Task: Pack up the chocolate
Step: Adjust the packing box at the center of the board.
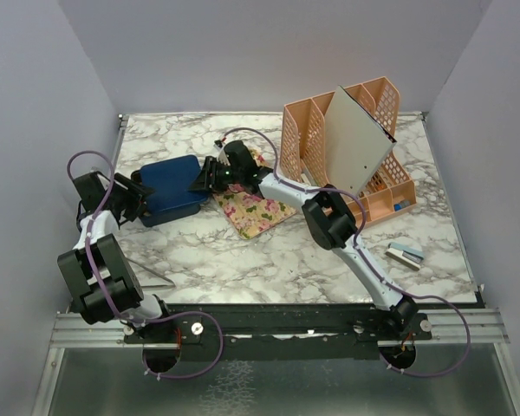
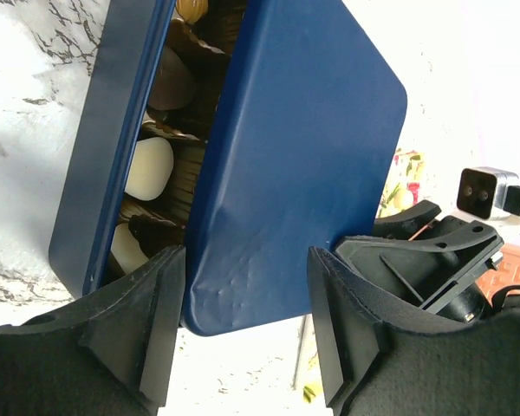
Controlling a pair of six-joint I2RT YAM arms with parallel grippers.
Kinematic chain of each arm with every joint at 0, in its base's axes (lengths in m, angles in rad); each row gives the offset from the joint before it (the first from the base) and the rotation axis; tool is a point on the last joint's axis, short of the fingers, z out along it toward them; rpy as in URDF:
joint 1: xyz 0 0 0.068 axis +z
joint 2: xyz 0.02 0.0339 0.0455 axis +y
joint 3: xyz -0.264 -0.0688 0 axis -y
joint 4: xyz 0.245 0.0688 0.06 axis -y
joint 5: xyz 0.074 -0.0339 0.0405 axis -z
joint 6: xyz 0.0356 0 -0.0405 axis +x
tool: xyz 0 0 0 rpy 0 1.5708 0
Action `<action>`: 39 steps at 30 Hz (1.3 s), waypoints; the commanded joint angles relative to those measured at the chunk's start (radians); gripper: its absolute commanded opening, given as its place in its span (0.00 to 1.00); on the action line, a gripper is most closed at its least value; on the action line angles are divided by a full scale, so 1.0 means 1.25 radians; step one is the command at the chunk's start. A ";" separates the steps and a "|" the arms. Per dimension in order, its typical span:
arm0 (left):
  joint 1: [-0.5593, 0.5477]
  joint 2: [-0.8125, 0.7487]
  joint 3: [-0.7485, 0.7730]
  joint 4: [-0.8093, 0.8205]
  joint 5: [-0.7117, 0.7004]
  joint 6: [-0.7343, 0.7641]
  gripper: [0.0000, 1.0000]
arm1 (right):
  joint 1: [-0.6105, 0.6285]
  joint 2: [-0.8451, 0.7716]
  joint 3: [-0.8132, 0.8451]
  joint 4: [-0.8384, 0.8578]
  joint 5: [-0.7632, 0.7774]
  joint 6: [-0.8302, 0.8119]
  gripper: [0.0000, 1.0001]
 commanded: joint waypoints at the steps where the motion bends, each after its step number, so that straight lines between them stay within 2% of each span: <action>1: -0.046 -0.006 0.019 -0.009 0.169 -0.043 0.60 | 0.074 0.024 -0.047 -0.043 -0.044 -0.032 0.38; 6: -0.046 -0.013 0.058 -0.088 0.114 0.027 0.60 | 0.059 -0.022 -0.071 -0.009 -0.057 -0.040 0.39; 9: -0.046 -0.020 0.099 -0.171 0.016 0.109 0.61 | 0.041 -0.061 -0.106 0.013 -0.048 -0.022 0.51; 12: -0.045 -0.023 0.120 -0.202 -0.050 0.148 0.63 | 0.022 -0.081 -0.123 0.018 -0.050 -0.015 0.55; 15: -0.045 -0.011 0.143 -0.220 -0.080 0.174 0.66 | 0.007 -0.103 -0.147 0.028 -0.043 -0.010 0.55; 19: -0.045 0.022 0.156 -0.227 -0.145 0.210 0.68 | -0.001 -0.103 -0.145 0.033 -0.055 -0.004 0.50; 30: -0.045 0.126 0.179 -0.199 -0.110 0.243 0.67 | -0.001 -0.075 -0.120 0.028 -0.069 0.008 0.44; 34: -0.045 0.138 0.183 -0.177 -0.057 0.233 0.59 | -0.001 -0.069 -0.113 0.025 -0.069 0.007 0.43; 39: -0.045 0.117 0.202 -0.193 -0.035 0.220 0.36 | 0.000 -0.066 -0.106 0.015 -0.068 0.002 0.44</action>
